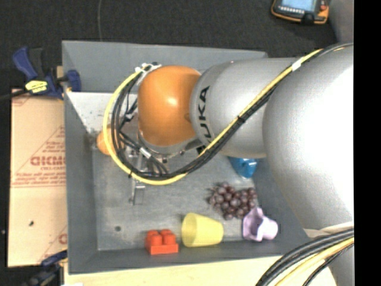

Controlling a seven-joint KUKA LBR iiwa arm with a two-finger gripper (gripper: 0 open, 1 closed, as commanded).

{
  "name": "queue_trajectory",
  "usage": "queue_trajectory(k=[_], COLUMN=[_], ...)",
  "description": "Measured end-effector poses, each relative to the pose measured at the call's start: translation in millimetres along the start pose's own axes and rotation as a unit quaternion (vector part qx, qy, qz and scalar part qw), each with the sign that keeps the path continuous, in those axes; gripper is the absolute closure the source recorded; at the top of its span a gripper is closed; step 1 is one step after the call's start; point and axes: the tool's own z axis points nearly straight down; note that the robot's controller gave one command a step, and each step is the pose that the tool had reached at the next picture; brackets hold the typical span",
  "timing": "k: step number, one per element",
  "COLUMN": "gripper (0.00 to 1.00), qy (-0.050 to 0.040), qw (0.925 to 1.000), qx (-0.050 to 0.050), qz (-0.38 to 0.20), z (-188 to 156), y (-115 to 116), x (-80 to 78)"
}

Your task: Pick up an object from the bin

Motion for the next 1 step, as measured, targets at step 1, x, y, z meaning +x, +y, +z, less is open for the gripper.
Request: queue_trajectory(k=[1], gripper=[0.00], qy=[-0.0037], qw=[1.0000], qx=[-0.001], qz=[0.003], z=[-5.0], y=[-1.2], x=[-1.9])
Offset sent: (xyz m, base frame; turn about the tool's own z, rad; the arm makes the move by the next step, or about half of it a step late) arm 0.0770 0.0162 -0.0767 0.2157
